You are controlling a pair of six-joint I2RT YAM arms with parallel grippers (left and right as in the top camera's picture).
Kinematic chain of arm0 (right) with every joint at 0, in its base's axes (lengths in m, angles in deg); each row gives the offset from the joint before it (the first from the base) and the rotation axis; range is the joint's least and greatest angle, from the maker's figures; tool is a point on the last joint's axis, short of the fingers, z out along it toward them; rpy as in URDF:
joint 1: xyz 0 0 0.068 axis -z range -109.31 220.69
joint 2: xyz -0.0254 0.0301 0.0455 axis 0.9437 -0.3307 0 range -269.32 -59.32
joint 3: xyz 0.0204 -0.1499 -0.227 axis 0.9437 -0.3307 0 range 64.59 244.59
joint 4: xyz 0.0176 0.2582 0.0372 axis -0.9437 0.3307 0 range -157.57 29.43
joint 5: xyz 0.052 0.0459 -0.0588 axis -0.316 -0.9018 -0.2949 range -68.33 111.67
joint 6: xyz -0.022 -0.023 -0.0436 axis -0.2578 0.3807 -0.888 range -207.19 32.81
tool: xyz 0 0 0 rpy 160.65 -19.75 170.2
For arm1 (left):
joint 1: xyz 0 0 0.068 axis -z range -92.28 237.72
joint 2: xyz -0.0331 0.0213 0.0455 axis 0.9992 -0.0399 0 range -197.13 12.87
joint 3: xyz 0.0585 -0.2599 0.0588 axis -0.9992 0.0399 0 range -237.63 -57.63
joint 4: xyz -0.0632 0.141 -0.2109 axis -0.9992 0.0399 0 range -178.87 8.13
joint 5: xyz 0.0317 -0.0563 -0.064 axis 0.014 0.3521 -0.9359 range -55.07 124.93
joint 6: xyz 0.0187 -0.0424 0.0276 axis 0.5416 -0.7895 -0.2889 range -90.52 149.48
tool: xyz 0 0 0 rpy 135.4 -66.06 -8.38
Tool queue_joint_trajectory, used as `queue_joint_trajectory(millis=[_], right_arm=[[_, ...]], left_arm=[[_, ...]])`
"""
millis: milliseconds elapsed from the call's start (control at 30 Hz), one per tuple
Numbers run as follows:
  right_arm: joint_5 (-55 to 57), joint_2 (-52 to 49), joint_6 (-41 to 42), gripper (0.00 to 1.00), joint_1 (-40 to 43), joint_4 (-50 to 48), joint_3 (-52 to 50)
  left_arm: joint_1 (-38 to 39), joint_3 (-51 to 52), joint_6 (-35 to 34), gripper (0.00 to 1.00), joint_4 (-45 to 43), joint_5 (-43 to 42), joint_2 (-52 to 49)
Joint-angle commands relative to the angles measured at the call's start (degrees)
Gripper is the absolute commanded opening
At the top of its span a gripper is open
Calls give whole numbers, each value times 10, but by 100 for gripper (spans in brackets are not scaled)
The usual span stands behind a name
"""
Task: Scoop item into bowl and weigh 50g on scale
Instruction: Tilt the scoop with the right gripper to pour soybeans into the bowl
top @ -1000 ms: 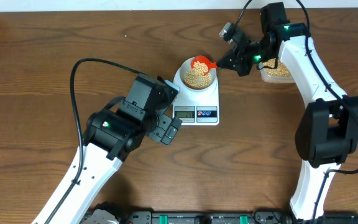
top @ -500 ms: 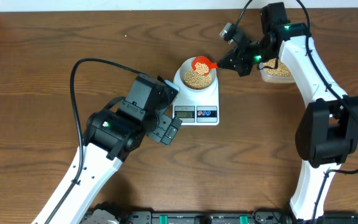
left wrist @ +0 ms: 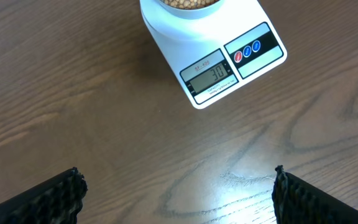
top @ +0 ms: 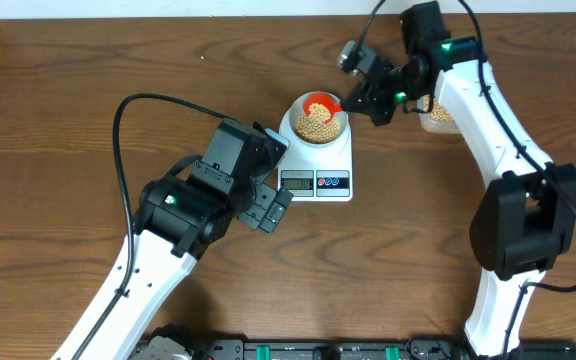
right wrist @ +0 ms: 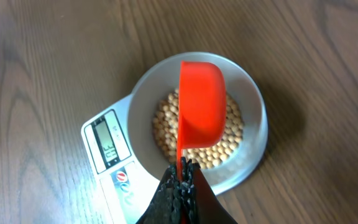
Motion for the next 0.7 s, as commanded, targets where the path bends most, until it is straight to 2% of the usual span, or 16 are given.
queue_joint_trajectory(millis=[0, 667], right_arm=[[32, 34, -7, 1, -10, 0, 0], [124, 40, -29, 1, -32, -2, 0]], left_arm=[[-2, -3, 3, 98, 0, -3, 1], [-2, -3, 3, 98, 0, -3, 1]])
